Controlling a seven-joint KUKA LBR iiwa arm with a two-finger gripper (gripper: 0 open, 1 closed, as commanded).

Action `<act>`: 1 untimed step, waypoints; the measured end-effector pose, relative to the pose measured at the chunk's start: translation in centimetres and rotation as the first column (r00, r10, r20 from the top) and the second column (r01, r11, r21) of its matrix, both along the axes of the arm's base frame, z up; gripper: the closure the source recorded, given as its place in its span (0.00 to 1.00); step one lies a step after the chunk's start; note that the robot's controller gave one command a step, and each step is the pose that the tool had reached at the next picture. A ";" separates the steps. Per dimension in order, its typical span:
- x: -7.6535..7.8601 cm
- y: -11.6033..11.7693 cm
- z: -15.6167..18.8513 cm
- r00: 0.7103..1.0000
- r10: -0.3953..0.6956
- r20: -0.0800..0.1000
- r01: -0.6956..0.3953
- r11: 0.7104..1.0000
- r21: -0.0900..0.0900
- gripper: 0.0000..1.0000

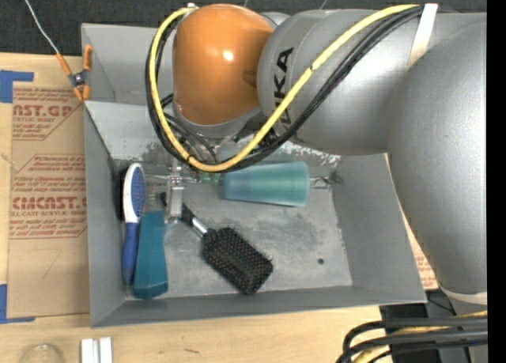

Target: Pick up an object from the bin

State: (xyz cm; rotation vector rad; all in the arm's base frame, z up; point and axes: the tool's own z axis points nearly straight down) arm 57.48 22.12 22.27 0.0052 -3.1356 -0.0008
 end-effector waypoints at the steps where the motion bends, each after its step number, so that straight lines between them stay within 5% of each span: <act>1: -1.8 2.9 -3.5 1.000 -0.011 -0.004 0.011 1.000 0.001 0.00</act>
Offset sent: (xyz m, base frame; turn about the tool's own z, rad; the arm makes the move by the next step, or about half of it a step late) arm -0.0158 0.0258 -0.0326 0.0150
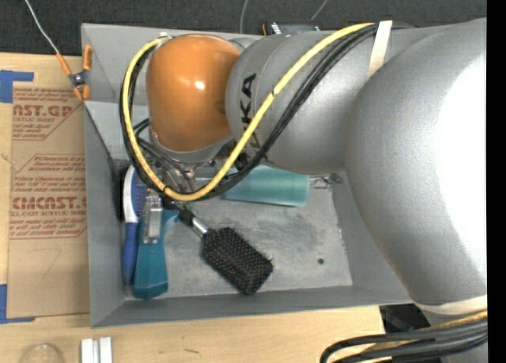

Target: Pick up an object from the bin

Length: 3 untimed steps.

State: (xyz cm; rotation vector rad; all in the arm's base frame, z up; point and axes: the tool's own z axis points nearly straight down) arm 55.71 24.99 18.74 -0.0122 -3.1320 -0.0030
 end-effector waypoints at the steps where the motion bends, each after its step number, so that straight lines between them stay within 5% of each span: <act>1: 0.2 -0.2 0.2 1.000 -0.003 0.005 0.003 1.000 0.000 1.00; 2: -1.0 -1.4 -5.3 0.969 0.247 0.003 -0.247 0.969 0.001 1.00; 3: -0.9 -1.3 -5.1 0.969 0.246 0.006 -0.246 0.969 0.003 1.00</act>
Offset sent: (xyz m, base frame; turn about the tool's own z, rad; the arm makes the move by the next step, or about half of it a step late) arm 0.0000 0.0000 0.0000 0.0000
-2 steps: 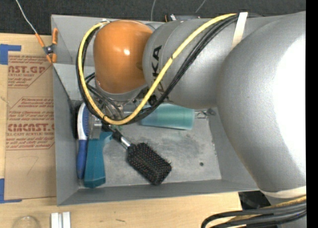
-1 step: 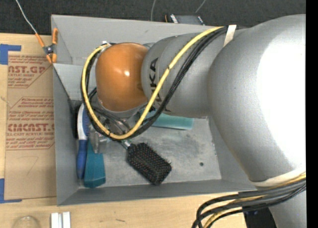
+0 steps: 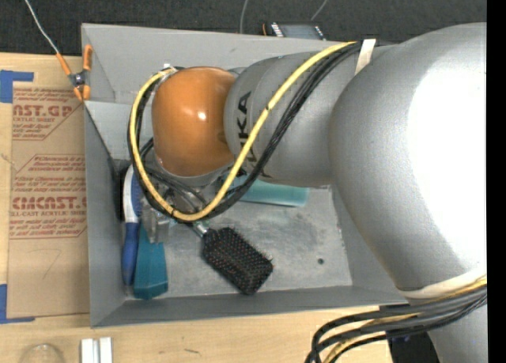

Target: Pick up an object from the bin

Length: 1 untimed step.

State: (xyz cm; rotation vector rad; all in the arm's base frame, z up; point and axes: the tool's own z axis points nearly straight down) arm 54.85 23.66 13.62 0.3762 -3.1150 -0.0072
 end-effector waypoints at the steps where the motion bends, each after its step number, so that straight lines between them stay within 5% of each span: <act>1: 1.0 -0.4 1.5 0.947 0.321 0.006 -0.321 0.947 0.002 1.00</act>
Offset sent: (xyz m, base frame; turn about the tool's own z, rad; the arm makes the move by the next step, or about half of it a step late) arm 0.0097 -0.0049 0.0143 -0.3261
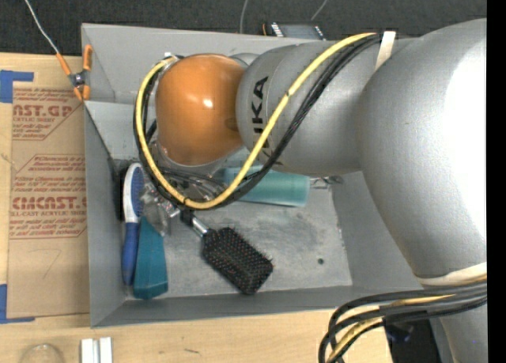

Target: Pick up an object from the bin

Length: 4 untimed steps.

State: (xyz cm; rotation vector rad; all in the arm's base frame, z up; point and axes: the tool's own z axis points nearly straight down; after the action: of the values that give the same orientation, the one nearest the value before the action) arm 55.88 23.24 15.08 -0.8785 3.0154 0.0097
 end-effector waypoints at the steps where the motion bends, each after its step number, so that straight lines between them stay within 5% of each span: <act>1: 0.0 0.0 0.0 1.000 -0.001 -0.002 0.001 1.000 0.001 1.00; 2: 2.7 -0.5 -3.1 1.000 -0.007 0.000 0.007 1.000 0.004 1.00; 3: 0.0 0.0 3.3 0.956 0.294 0.010 -0.294 0.956 0.006 1.00; 4: 0.1 -1.1 2.2 0.998 0.057 0.009 -0.057 0.998 0.010 1.00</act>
Offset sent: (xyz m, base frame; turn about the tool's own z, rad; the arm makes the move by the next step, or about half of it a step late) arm 0.0000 0.0000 0.0000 0.0000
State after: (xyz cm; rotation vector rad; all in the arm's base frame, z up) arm 55.93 22.10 17.24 -0.9603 2.9791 0.0213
